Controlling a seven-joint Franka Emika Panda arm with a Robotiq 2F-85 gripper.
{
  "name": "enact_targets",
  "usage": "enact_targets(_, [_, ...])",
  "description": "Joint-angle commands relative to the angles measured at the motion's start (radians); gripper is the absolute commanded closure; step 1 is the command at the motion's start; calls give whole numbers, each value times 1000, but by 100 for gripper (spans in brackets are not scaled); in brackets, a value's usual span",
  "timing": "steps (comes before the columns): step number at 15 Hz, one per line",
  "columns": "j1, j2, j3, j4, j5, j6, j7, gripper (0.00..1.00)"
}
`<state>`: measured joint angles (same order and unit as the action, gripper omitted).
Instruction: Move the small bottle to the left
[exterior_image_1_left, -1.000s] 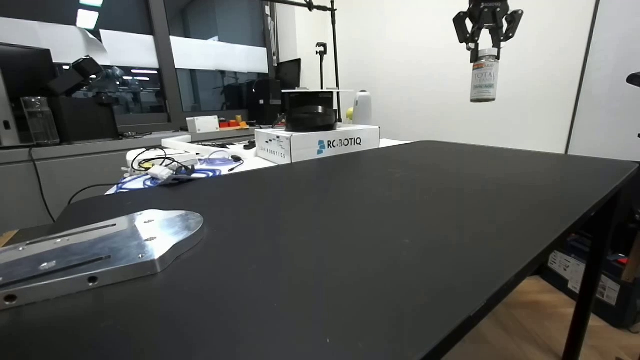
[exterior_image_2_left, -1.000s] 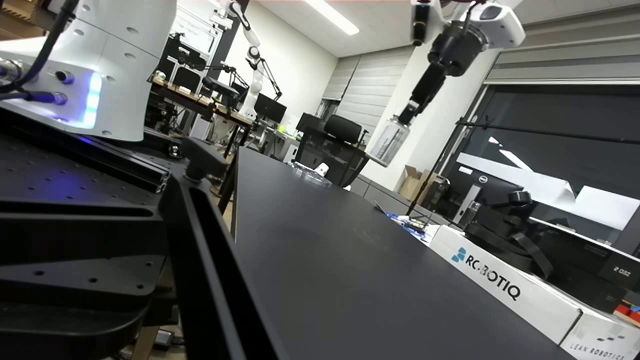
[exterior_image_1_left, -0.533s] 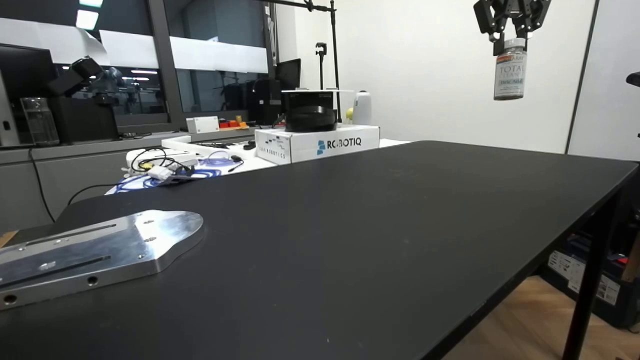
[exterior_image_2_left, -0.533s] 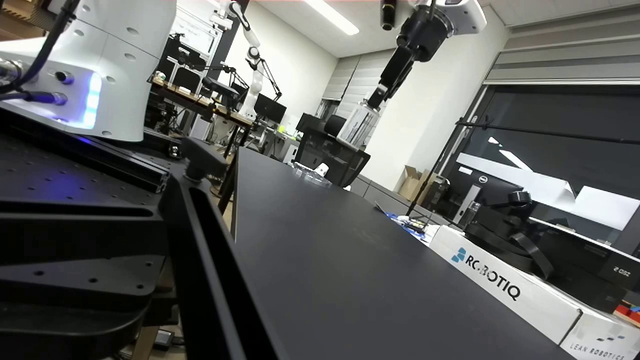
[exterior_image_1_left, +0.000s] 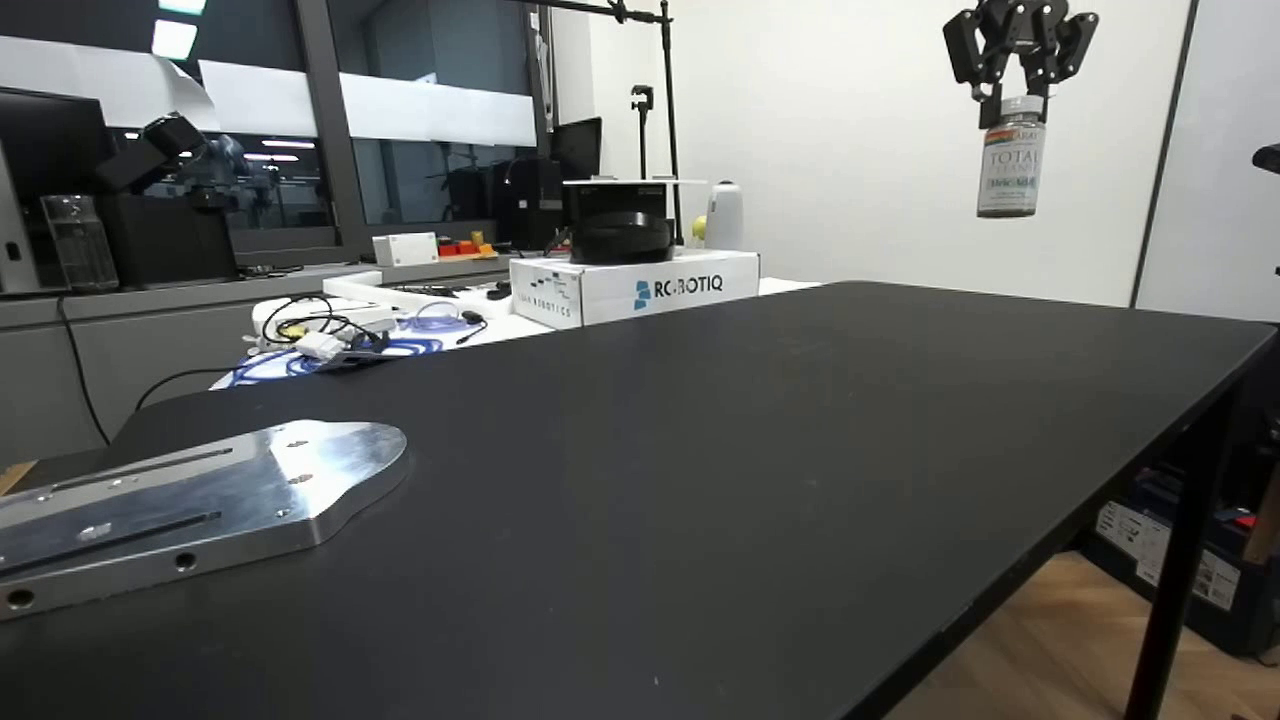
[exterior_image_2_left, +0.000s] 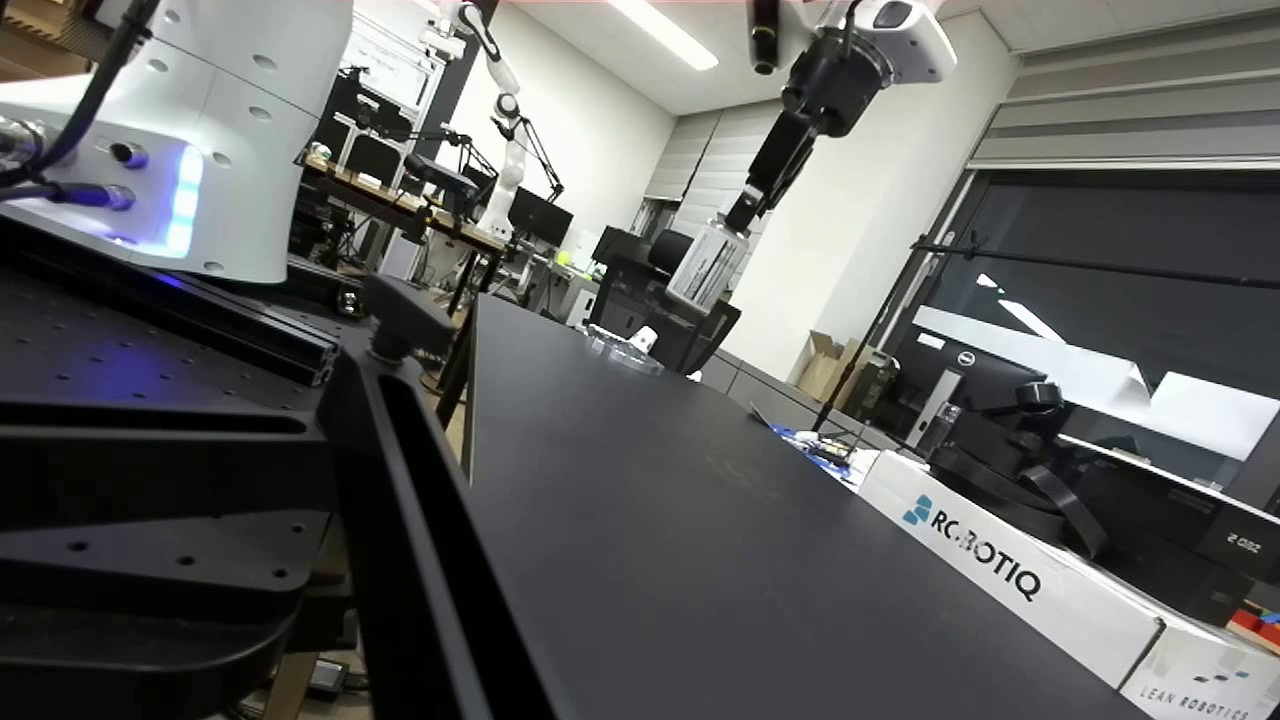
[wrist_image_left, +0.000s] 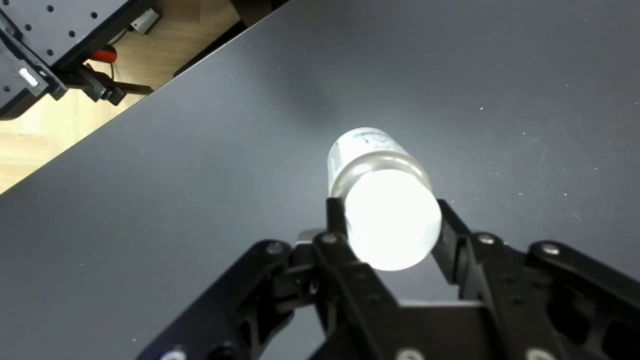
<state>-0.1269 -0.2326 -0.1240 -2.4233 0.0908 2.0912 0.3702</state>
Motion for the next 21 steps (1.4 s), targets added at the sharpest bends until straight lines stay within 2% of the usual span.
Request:
enact_targets(1, [-6, -38, 14, -90, 52, 90, 3, 81])
enact_targets(5, [-4, -64, 27, -180, 88, 162, 2, 81])
enact_targets(12, [-16, -102, 85, -349, -26, 313, 22, 81])
enact_targets(15, [-14, -98, 96, -406, -41, 387, 21, 81])
enact_targets(16, [-12, -53, 98, -357, -38, 383, 21, 81])
enact_targets(21, [-8, -39, 106, -363, -37, 405, 14, 81])
